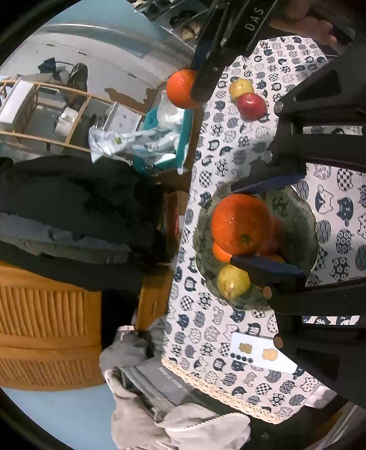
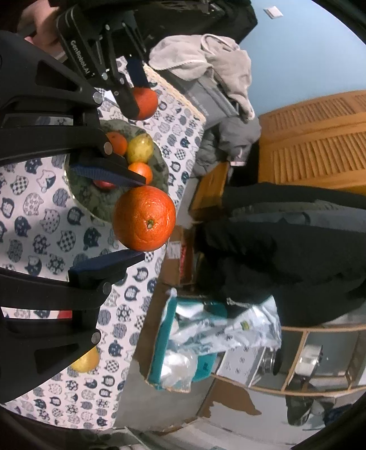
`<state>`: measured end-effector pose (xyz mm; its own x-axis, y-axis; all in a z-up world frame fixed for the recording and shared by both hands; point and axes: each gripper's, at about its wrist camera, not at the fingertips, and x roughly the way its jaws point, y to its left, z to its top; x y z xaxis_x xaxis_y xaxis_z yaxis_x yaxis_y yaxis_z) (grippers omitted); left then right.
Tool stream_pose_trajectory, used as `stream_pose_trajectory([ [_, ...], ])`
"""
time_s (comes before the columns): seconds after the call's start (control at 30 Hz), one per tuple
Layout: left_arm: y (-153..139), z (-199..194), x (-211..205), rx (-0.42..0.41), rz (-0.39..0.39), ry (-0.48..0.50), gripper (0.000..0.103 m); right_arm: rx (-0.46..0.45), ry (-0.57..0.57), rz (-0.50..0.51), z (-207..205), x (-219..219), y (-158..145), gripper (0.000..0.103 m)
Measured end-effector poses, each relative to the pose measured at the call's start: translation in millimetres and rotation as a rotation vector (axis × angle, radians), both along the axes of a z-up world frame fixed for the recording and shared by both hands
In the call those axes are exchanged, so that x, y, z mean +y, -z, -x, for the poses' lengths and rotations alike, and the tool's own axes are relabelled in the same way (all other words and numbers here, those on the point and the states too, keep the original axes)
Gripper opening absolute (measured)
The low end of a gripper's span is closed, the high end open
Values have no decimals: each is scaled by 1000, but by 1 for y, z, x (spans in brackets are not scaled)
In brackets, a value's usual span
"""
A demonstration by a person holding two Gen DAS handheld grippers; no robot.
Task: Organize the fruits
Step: 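Lift the tangerine and orange and carry them toward the green bowl, then lower both fruits into the green bowl and open both tools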
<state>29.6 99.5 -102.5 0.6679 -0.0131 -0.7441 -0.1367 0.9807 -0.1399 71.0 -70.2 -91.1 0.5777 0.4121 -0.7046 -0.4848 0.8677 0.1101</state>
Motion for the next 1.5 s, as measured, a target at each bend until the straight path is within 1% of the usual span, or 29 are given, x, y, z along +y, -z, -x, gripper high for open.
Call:
stream_pose_trajectory([
  [0.17, 18, -2, 11, 43, 18, -5, 44, 43, -27, -6, -9, 19, 14, 45],
  [0.3, 40, -6, 17, 92, 21, -12, 44, 83, -38, -4, -15, 31, 29, 45],
  [0.5, 71, -11, 21, 174, 45, -17, 44, 161, -40, 16, -27, 42, 61, 45],
  [0.77, 105, -16, 25, 265, 72, -25, 45, 237, -42, 68, -35, 51, 101, 45],
  [0.9, 116, -17, 24, 303, 85, -24, 45, 268, -46, 90, -36, 54, 117, 45],
  [1.07, 124, -19, 23, 330, 82, -21, 45, 285, -60, 101, -36, 57, 125, 45],
  [1.23, 134, -21, 25, 366, 99, -19, 45, 307, -71, 104, -36, 60, 131, 45],
  [1.3, 138, -22, 26, 381, 103, -23, 47, 319, -77, 104, -36, 62, 134, 45],
  [1.33, 138, -21, 26, 381, 107, -23, 50, 325, -80, 103, -36, 62, 135, 45],
  [1.37, 137, -21, 27, 379, 108, -24, 56, 329, -81, 101, -36, 63, 136, 45],
  [1.4, 136, -20, 27, 374, 106, -25, 60, 336, -82, 97, -37, 63, 137, 45],
  [1.43, 134, -20, 27, 368, 103, -26, 66, 342, -82, 95, -37, 64, 138, 45],
  [1.5, 130, -19, 28, 358, 95, -28, 68, 353, -82, 89, -38, 64, 140, 46],
])
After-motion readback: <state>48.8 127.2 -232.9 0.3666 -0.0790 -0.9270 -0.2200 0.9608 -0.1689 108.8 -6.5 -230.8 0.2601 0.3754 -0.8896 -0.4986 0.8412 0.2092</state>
